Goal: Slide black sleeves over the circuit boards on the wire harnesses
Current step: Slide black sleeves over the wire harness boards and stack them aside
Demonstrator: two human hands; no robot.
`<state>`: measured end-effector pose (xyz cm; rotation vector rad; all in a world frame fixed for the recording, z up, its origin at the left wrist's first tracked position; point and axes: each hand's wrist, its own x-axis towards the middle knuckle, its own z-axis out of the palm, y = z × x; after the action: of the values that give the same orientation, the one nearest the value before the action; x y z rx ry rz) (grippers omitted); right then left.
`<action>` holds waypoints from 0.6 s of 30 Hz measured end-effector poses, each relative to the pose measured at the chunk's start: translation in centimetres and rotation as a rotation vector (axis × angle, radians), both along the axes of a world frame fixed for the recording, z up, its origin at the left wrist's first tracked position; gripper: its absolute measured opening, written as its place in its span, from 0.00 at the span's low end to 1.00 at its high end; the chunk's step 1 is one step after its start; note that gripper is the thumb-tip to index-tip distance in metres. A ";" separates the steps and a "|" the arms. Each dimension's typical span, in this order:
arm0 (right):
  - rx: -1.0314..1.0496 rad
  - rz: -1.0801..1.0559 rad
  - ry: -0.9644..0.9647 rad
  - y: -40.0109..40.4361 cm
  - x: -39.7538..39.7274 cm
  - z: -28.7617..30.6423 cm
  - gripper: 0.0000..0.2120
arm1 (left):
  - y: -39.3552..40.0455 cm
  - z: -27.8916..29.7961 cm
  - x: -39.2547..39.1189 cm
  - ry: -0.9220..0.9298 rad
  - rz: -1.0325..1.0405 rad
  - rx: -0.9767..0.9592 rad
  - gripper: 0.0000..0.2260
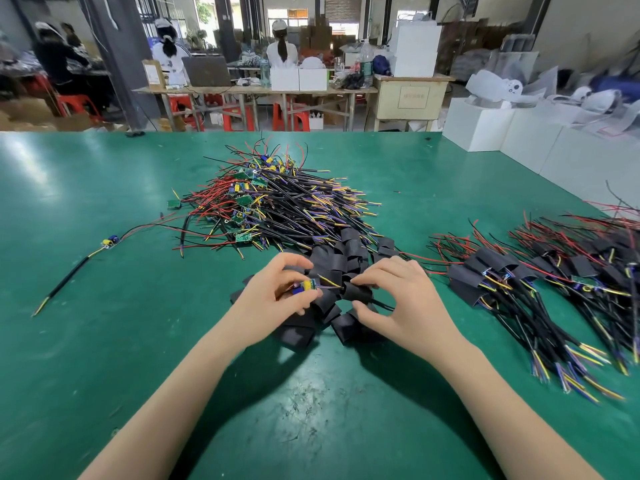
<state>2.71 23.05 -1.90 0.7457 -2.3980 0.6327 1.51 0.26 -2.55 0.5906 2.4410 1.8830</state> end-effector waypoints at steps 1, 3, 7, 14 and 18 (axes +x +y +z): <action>-0.007 0.008 0.010 0.0 0.0 0.0 0.10 | 0.0 -0.1 0.0 -0.002 0.018 0.029 0.11; -0.022 0.035 0.029 -0.1 0.0 0.1 0.10 | 0.0 -0.2 -0.1 -0.001 0.039 0.055 0.08; -0.067 0.091 -0.024 -0.5 0.2 0.0 0.11 | 0.4 -0.1 0.3 -0.023 -0.028 0.085 0.08; -0.152 0.105 -0.155 -0.5 0.1 -0.3 0.11 | 1.1 -0.2 0.7 0.008 -0.080 0.073 0.13; -0.143 0.126 -0.123 -0.5 0.1 -0.3 0.11 | 1.5 -0.6 0.5 -0.028 -0.023 0.165 0.15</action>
<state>2.82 22.55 -2.17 0.8217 -2.3984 0.9161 1.99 1.75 -3.14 0.5900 2.2677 2.0827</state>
